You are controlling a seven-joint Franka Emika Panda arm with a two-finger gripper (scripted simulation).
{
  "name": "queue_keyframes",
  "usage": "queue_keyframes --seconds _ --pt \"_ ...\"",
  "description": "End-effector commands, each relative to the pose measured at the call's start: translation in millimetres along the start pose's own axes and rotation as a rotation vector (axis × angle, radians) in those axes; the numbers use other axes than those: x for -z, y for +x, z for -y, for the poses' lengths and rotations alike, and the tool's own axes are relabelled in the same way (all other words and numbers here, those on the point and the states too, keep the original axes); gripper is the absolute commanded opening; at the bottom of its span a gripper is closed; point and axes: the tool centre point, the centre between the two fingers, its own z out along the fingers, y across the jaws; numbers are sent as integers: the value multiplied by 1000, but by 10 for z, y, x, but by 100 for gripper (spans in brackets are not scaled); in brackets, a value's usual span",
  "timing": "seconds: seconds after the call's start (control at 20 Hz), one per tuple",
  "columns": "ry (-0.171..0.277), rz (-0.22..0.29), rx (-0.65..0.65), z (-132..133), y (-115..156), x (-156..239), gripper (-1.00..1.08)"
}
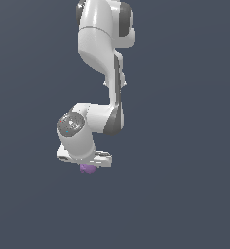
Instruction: Pick up the object and move it to a goal position.
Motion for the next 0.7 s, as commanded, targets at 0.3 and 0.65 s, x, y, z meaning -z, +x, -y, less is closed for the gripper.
queue_keyframes --seconds 0.3,0.65 --pt "1 0 2 -421 188 72 -100" --pt "1 0 2 -504 229 86 -100"
